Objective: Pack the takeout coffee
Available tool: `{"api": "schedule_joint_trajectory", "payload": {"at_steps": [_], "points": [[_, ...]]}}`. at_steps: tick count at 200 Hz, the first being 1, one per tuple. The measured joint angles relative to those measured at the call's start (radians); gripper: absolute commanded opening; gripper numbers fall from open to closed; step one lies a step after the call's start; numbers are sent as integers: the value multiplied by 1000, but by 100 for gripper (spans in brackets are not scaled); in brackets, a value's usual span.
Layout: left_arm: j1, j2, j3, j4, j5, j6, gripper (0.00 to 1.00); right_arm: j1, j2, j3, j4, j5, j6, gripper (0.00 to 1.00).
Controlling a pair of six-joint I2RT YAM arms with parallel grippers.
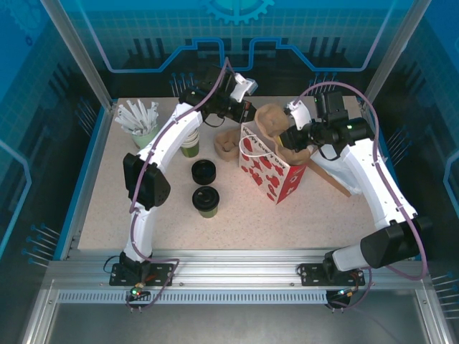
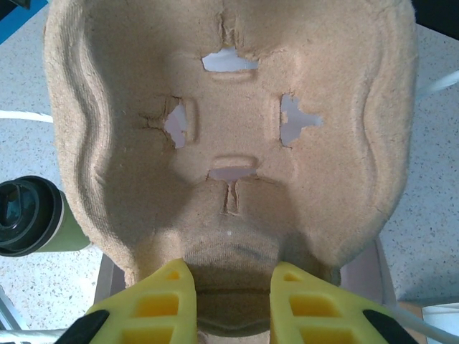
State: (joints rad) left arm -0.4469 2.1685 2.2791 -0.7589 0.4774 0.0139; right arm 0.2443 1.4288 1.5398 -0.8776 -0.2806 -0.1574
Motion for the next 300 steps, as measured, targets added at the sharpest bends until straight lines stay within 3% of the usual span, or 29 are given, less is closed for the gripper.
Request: {"api": "schedule_joint_trajectory", "payload": {"at_steps": [106, 300], "points": [[7, -18, -40, 25, 9, -12, 6, 35, 40, 49, -58, 76, -1, 19], [27, -23, -59, 30, 10, -12, 31, 95, 116, 114, -163, 190, -9, 18]]}}
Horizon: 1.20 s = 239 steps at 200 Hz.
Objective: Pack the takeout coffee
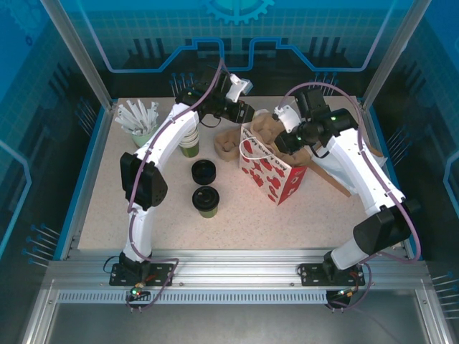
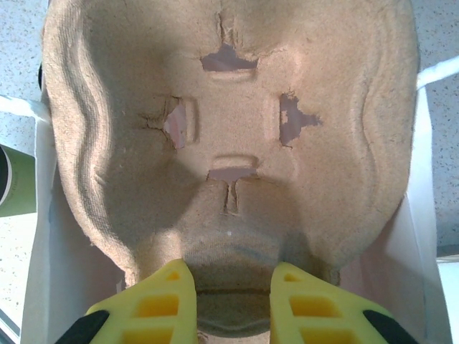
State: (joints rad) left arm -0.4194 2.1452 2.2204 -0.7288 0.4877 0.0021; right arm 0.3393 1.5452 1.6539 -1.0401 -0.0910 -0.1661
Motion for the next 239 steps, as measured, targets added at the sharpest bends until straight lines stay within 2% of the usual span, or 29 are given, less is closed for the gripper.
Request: {"api": "schedule_joint_trajectory", "payload": {"at_steps": [239], "points": [[5, 0, 0, 1, 0, 0, 36, 23, 81, 81, -77, 84, -7, 18]]}}
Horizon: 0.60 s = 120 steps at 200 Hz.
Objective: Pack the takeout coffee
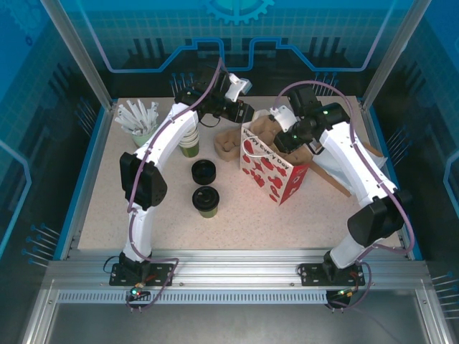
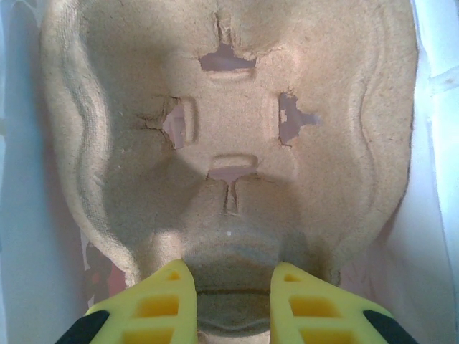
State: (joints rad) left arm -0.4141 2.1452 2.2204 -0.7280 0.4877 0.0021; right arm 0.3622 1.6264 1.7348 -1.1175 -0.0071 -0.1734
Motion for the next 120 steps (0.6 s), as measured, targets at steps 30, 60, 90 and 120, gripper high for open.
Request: {"api": "schedule_joint_trajectory", "payload": {"at_steps": [30, 60, 90, 120], "points": [[0, -1, 0, 0, 0, -3, 43, 1, 5, 0, -5, 0, 0, 19], [2, -13, 0, 6, 1, -21, 53, 11, 17, 0, -18, 0, 0, 20], [8, -42, 0, 26, 8, -47, 61, 17, 35, 0, -30, 4, 0, 20], [12, -82, -1, 34, 16, -66, 64, 21, 52, 0, -35, 13, 1, 21]]}}
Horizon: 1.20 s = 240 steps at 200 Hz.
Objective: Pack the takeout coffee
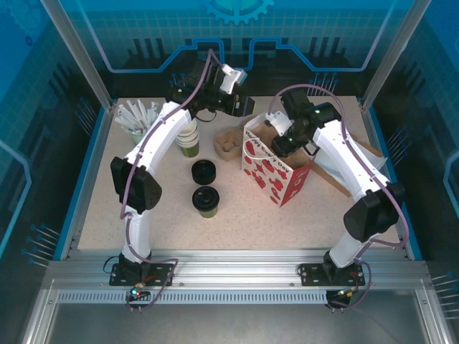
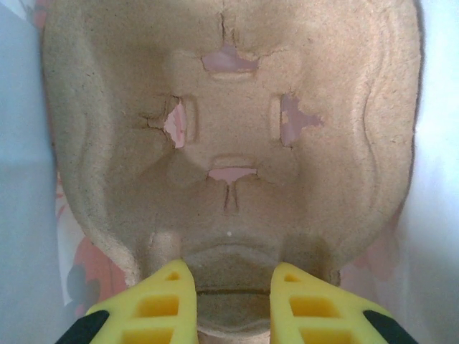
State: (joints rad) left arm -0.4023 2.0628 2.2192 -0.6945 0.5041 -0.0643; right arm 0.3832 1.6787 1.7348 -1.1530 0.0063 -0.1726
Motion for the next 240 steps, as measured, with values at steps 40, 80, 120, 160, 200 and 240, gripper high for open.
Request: {"api": "schedule_joint_trajectory", "payload": {"at_steps": [40, 80, 120, 160, 200, 240], "points": [[7, -97, -85, 50, -1, -43, 65, 5, 14, 0, 1, 13, 11, 22], [22, -268, -295, 132, -31, -95, 67, 5, 35, -13, 11, 13, 14, 23], [23, -492, -551, 257, -70, -163, 69, 5, 39, -60, 38, 13, 15, 23], [23, -629, -699, 330, -95, -208, 69, 12, 39, -124, 76, 13, 20, 23], [23, -716, -820, 343, -136, -232, 70, 24, 39, -177, 116, 13, 29, 24], [23, -769, -892, 345, -160, -251, 70, 52, 39, -248, 169, 8, 48, 24]]}}
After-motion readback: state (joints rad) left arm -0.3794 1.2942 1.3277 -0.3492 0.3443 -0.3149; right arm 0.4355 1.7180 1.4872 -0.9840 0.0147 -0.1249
